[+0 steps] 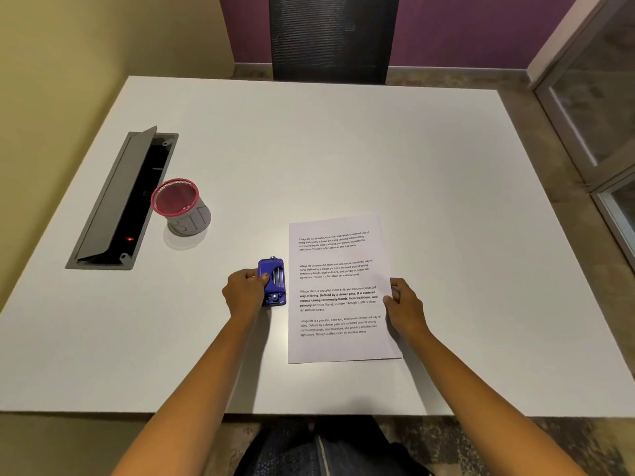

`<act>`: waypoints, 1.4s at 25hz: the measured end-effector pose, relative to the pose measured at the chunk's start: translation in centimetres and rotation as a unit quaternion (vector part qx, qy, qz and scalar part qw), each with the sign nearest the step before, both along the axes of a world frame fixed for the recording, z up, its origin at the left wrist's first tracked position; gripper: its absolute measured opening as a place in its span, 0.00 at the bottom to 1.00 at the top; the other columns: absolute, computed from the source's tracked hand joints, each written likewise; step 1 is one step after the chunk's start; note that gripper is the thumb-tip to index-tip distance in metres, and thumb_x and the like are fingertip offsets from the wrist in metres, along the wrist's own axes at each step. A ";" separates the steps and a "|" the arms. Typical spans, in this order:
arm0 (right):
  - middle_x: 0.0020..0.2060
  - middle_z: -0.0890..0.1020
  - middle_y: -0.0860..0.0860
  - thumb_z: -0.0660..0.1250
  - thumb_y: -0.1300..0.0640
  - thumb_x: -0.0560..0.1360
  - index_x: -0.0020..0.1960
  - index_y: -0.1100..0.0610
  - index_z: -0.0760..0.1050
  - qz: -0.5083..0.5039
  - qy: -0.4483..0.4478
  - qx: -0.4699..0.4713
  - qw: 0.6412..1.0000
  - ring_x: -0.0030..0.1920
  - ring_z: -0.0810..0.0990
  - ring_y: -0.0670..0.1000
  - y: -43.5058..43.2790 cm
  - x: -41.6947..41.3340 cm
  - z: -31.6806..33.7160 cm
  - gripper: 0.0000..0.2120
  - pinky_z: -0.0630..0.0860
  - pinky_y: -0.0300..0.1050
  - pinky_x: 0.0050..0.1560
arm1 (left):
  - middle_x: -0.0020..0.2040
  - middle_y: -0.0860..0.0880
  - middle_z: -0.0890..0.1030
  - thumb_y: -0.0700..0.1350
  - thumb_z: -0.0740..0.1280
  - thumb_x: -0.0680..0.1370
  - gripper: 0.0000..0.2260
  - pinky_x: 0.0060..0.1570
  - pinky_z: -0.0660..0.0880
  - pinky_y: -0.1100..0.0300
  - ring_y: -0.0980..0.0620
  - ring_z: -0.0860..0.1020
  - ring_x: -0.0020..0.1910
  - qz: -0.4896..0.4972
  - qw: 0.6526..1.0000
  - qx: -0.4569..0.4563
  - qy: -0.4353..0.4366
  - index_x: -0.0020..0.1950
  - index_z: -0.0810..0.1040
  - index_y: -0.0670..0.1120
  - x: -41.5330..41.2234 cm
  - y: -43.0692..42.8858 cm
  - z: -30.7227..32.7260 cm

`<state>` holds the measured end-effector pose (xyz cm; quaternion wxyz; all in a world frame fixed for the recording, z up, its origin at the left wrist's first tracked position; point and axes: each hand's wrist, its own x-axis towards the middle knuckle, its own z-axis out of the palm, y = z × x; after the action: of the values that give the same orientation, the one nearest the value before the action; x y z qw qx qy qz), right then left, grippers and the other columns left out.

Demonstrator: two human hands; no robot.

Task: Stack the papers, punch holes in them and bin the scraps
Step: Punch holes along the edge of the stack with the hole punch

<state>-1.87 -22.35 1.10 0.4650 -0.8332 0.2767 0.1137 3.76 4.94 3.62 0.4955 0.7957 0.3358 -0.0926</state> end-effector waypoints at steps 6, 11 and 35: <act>0.48 0.79 0.50 0.60 0.68 0.77 0.61 0.58 0.73 0.007 -0.004 -0.003 1.000 0.49 0.75 0.50 -0.2 0.1 -0.1 0.14 0.66 0.37 0.49 | 0.47 0.42 0.84 0.40 0.69 0.76 0.07 0.46 0.73 0.56 0.40 0.80 0.45 -0.017 1.000 0.019 -0.016 0.52 0.81 0.39 -0.4 0.2 -0.7; 0.49 0.82 0.52 0.61 0.68 0.76 0.59 0.60 0.75 -0.011 -0.006 0.004 1.000 0.49 0.78 0.52 -0.6 0.2 -0.1 0.12 0.69 0.39 0.49 | 0.48 0.45 0.81 0.44 0.70 0.77 0.14 0.57 0.75 0.50 0.40 0.80 0.53 -0.034 0.999 0.039 -0.018 0.59 0.77 0.39 -0.2 0.3 -0.7; 0.46 0.84 0.49 0.62 0.65 0.77 0.56 0.54 0.74 -0.010 -0.020 0.063 0.998 0.45 0.80 0.50 -0.9 4.4 -0.6 0.11 0.71 0.35 0.42 | 0.43 0.49 0.82 0.47 0.71 0.76 0.05 0.58 0.78 0.46 0.43 0.82 0.50 -0.042 0.999 -0.016 0.001 0.49 0.80 0.47 2.5 -0.2 -1.3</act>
<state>2.52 -23.28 0.49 0.5235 -0.8012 0.2683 0.1098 6.26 4.78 2.31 0.5033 0.8011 0.3011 -0.1192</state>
